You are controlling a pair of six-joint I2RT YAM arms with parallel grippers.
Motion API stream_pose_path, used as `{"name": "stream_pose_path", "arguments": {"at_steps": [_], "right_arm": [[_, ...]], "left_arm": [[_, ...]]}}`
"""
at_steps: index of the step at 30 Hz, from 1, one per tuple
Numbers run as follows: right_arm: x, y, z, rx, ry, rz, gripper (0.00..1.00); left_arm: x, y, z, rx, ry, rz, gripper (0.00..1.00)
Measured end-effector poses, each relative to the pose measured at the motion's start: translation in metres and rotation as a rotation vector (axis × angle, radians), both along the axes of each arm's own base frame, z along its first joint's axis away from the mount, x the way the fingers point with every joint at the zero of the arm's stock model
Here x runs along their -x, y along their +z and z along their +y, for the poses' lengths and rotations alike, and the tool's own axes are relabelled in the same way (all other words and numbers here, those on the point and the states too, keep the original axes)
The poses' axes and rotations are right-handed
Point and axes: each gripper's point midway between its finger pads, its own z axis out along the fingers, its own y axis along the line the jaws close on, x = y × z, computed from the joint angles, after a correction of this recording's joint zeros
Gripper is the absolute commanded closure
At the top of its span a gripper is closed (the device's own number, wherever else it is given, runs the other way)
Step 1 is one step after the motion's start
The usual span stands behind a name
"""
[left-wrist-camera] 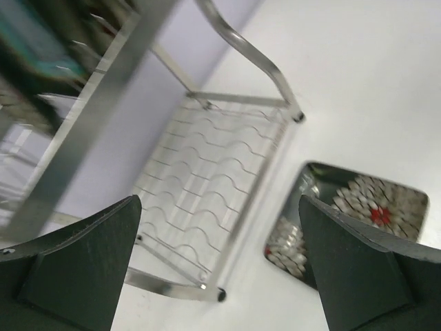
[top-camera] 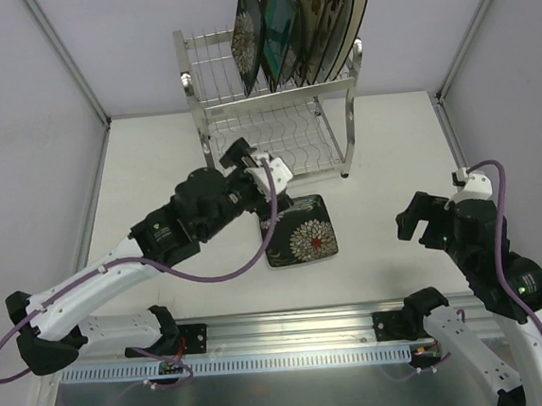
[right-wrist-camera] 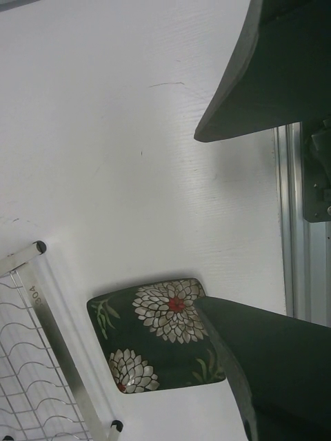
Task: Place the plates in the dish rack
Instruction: Grab a plate with the left arm
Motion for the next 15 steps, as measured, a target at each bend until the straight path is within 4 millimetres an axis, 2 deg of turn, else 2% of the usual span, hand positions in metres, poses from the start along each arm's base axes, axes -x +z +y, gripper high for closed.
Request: {"name": "stream_pose_path", "arguments": {"at_steps": [8, 15], "right_arm": [[0.002, -0.009, -0.009, 0.011, -0.064, 0.029, 0.01], [0.008, -0.018, -0.022, 0.027, -0.140, 0.067, 0.01]], "left_arm": [[0.037, -0.123, -0.057, -0.292, -0.134, 0.197, 0.01], [0.052, -0.208, -0.091, -0.445, -0.114, 0.335, 0.01]]}}
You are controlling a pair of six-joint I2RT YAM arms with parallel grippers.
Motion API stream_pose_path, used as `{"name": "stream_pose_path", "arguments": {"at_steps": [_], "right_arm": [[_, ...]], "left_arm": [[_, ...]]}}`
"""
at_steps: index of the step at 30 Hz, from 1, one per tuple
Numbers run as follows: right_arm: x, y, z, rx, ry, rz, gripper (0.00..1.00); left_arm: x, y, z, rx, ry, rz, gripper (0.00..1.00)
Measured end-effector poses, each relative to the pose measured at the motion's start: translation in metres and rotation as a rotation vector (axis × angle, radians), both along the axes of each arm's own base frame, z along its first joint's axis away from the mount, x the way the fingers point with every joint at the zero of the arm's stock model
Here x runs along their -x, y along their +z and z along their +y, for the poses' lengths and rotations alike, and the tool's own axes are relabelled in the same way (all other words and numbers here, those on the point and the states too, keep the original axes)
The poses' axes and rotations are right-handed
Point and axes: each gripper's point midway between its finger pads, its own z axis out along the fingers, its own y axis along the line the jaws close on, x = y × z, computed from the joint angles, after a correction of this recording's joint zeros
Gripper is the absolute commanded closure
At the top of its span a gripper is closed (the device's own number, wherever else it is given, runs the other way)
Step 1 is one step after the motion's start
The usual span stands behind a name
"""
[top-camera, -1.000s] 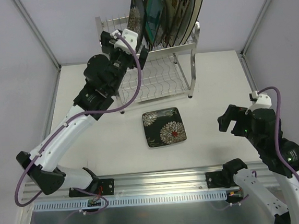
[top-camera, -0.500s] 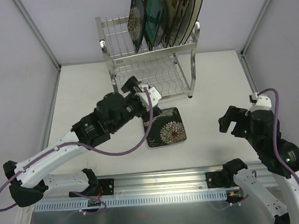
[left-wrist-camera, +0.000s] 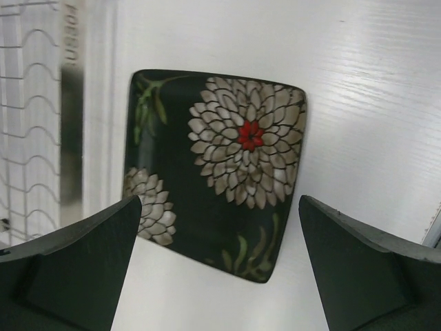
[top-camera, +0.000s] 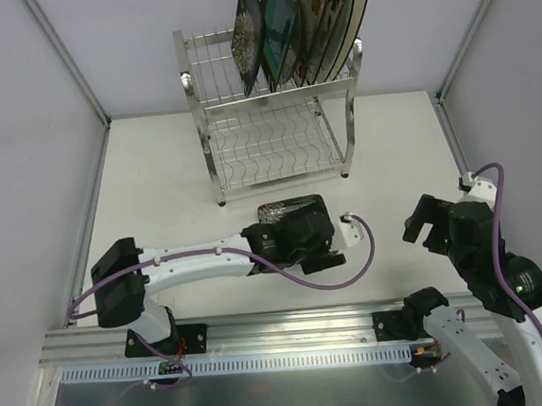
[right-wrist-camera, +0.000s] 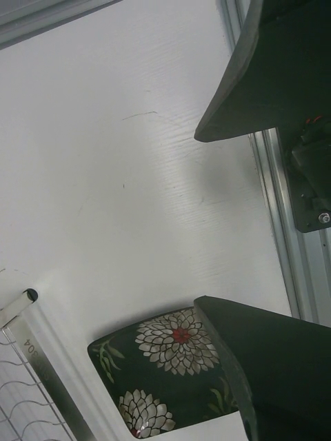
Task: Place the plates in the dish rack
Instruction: Grab a plate with the left arm
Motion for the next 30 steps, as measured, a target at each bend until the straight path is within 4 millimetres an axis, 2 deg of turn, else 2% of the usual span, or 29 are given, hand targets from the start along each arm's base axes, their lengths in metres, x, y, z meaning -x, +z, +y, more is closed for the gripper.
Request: {"name": "stream_pose_path", "arguments": {"at_steps": [4, 6, 11, 15, 20, 30], "right_arm": [[0.001, -0.001, -0.003, 0.003, -0.020, 0.003, 0.01], [0.002, -0.002, -0.004, 0.004, -0.023, 0.004, 0.00], [0.003, -0.002, -0.005, 0.003, -0.026, 0.001, 0.00], [0.003, -0.003, -0.005, 0.005, -0.026, 0.003, 0.00], [0.004, -0.004, -0.005, 0.008, -0.024, 0.010, 0.00], [0.008, -0.005, -0.006, 0.007, -0.020, 0.012, 0.00]], "left_arm": [[0.012, -0.043, -0.016, -0.086, 0.018, 0.037, 0.01], [0.018, -0.059, -0.021, -0.111, 0.023, 0.053, 0.01], [0.029, -0.084, -0.034, -0.153, 0.048, 0.055, 0.02], [0.025, -0.100, -0.035, -0.187, 0.098, 0.025, 0.04], [0.012, -0.124, -0.027, -0.269, 0.160, -0.038, 0.09], [-0.008, -0.124, -0.029, -0.282, 0.233, -0.156, 0.23]]}}
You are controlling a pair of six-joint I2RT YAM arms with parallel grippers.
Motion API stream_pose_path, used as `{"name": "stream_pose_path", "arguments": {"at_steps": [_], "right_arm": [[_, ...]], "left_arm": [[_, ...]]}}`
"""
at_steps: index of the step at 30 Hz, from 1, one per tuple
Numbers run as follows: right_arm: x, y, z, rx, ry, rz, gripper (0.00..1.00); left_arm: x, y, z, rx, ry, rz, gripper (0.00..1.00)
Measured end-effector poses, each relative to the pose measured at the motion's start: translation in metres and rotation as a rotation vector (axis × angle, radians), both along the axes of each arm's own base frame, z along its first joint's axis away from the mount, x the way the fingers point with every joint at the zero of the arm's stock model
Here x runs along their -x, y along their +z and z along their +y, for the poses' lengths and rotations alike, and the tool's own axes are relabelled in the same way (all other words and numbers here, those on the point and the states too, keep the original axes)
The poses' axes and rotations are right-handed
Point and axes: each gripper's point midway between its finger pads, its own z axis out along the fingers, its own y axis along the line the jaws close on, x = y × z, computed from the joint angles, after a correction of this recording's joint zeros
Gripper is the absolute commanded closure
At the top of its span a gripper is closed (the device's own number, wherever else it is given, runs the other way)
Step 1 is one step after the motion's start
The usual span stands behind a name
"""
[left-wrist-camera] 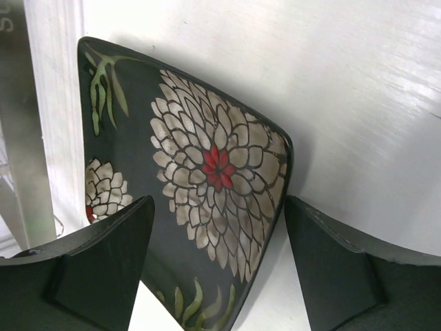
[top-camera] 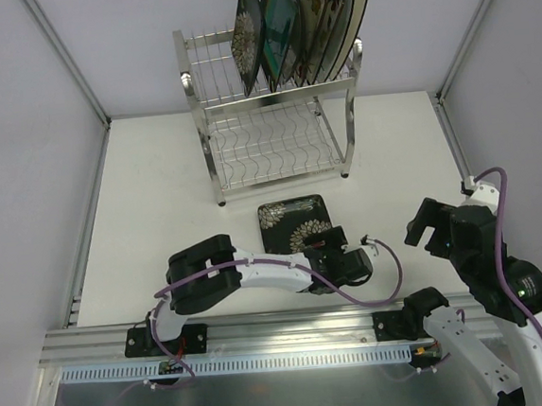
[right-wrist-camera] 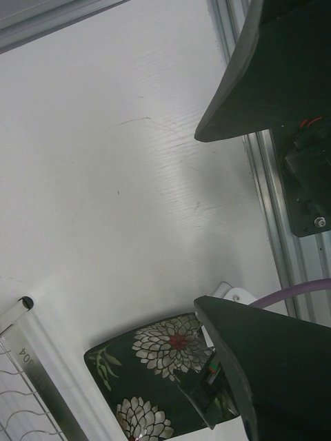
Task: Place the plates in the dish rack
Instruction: Grab a plate with the left arm
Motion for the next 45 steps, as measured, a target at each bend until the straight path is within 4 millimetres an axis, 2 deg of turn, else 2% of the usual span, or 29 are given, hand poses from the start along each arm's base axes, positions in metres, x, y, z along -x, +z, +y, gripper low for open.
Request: {"name": "stream_pose_path", "arguments": {"at_steps": [7, 12, 15, 16, 18, 23, 26, 38, 45], "right_arm": [[0.000, 0.000, 0.000, 0.000, 0.003, 0.000, 0.00], [0.000, -0.001, 0.000, 0.004, 0.005, 0.003, 0.00], [0.000, -0.004, 0.000, 0.007, 0.007, 0.009, 0.00], [0.001, -0.005, 0.000, 0.008, 0.007, 0.010, 0.00], [0.001, -0.006, 0.000, 0.009, 0.007, 0.009, 0.01], [0.002, -0.005, -0.001, 0.013, 0.010, 0.002, 0.00], [0.002, -0.005, -0.002, 0.016, 0.009, 0.000, 0.00], [-0.002, 0.000, -0.005, 0.022, -0.011, -0.029, 0.00], [-0.004, 0.004, -0.009, 0.033, -0.030, -0.049, 0.00]], "left_arm": [[-0.006, -0.006, -0.001, -0.018, 0.009, -0.038, 0.48], [-0.001, -0.014, -0.003, -0.027, -0.006, -0.026, 0.77], [0.001, -0.018, -0.002, -0.039, -0.013, -0.020, 0.86], [0.002, -0.018, -0.002, -0.043, -0.016, -0.020, 0.93], [0.001, -0.017, -0.001, -0.059, -0.026, -0.029, 0.99], [0.000, -0.013, 0.003, -0.076, -0.030, -0.037, 1.00], [0.001, 0.001, 0.004, -0.055, -0.034, -0.033, 1.00], [0.015, 0.082, -0.007, 0.196, -0.063, 0.031, 1.00], [0.017, 0.149, -0.002, 0.362, -0.049, 0.016, 1.00]]}}
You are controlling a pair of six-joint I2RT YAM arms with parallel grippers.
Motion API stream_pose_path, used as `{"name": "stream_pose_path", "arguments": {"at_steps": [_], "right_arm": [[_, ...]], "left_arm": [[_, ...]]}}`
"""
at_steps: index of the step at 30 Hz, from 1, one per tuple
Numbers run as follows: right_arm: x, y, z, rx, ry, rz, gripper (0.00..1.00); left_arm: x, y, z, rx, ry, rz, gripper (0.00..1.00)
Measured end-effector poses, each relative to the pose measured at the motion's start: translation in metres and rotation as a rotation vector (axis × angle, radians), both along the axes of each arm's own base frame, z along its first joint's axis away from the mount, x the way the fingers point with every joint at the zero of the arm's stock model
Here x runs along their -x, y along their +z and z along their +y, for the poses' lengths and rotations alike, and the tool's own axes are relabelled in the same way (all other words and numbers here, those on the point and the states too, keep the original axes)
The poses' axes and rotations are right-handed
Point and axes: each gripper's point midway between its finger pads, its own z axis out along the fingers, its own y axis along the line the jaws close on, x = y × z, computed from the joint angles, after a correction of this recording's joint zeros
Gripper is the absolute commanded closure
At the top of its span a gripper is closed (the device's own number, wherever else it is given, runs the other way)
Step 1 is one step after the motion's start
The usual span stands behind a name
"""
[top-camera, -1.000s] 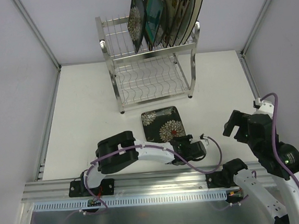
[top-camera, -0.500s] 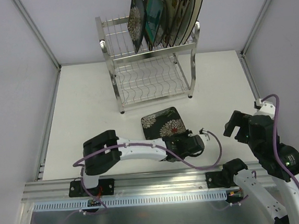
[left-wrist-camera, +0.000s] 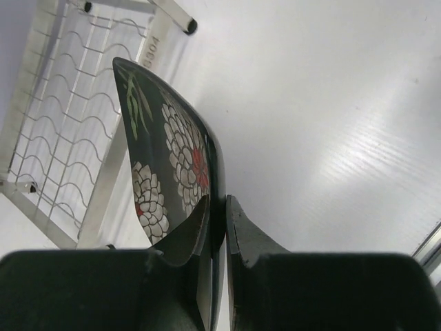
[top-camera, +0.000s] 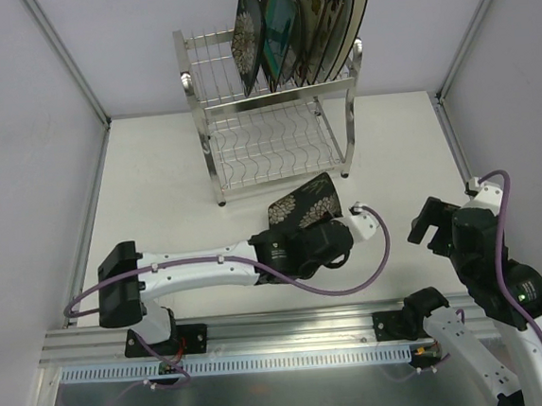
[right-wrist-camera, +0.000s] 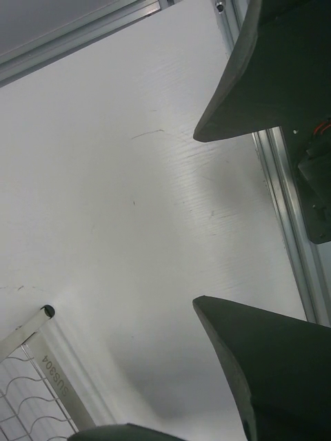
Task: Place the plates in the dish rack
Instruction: Grab a plate with the left arm, then insert the plate into the dish rack
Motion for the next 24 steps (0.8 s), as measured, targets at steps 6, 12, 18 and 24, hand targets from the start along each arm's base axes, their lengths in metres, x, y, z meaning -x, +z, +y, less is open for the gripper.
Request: {"name": "stream_pose_path", "arguments": {"at_steps": [6, 12, 18, 24], "right_arm": [[-0.001, 0.003, -0.005, 0.010, -0.023, -0.020, 0.00], [-0.002, 0.005, -0.006, 0.011, -0.030, -0.029, 0.00], [-0.002, 0.006, -0.005, 0.009, -0.029, -0.033, 0.00], [-0.005, 0.006, -0.004, 0.009, -0.028, -0.030, 0.00]], "left_arm": [[0.000, 0.060, 0.009, 0.155, 0.015, -0.007, 1.00], [-0.001, 0.123, 0.024, 0.332, 0.018, 0.011, 1.00], [-0.003, 0.185, 0.041, 0.482, 0.031, -0.010, 1.00], [-0.009, 0.245, 0.061, 0.618, 0.072, -0.053, 1.00]]}}
